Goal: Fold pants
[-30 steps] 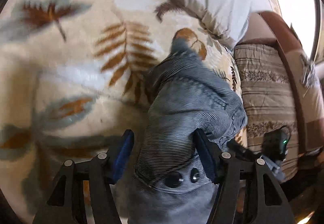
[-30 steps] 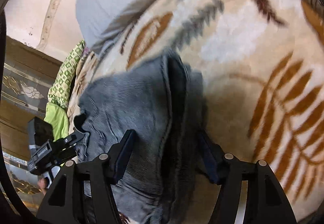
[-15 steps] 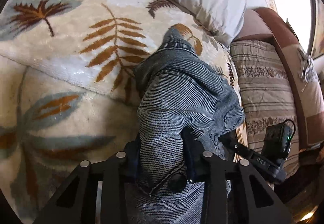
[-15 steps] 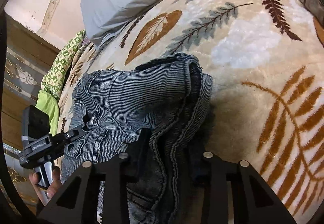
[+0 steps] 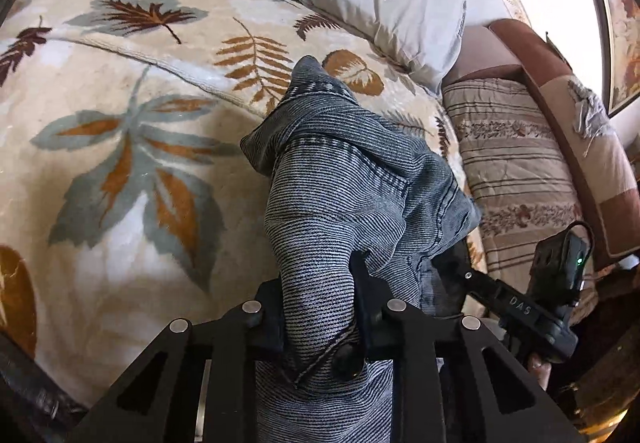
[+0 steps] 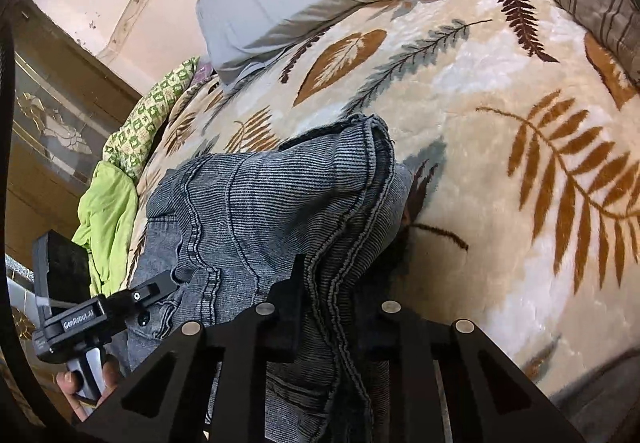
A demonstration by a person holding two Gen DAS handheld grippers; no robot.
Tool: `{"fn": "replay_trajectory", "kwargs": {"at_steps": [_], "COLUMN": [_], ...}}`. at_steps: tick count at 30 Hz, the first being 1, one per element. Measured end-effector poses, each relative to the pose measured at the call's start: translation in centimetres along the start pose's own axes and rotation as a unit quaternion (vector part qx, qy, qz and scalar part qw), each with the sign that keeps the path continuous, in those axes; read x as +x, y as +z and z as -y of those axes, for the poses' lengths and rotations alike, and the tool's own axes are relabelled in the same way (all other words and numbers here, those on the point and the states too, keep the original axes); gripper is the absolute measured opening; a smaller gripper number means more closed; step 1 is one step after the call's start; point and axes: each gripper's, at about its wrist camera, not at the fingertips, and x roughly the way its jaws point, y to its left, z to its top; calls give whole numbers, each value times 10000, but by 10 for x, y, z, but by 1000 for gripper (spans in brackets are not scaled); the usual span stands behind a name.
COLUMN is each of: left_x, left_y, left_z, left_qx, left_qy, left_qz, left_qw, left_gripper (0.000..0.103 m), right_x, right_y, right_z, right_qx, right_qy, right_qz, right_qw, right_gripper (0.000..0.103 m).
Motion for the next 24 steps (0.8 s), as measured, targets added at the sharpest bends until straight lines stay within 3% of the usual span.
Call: {"fn": "replay_trajectory", "kwargs": {"at_steps": [7, 10, 11, 14, 19, 24], "left_x": [-6, -5, -5, -4, -9, -23], "left_y": [-12, -11, -12, -12, -13, -17], "left_z": [10, 6, 4, 5, 19, 30], "left_qx": [193, 26, -60, -45, 355, 607], "left_qy": [393, 499, 454, 448, 378, 164], "left_qz": [13, -6, -24, -54, 100, 359], "left_qw": [9990, 9988, 9989, 9990, 9986, 9974], "left_gripper": [34, 43, 44, 44, 27, 24], "right_x": [12, 13, 14, 16, 17, -4], "right_y": [-2, -4, -5, -8, -10, -8], "right_z": [16, 18, 19, 17, 9, -3], "right_qx": [285, 348, 375, 300, 63, -204], "right_qy": [14, -100, -105, -48, -51, -58], "right_qz": [-161, -228, -269, -356, -369, 181], "right_qw": [9995, 9991, 9989, 9989, 9993, 9996], "right_gripper": [30, 48, 49, 44, 29, 19]}}
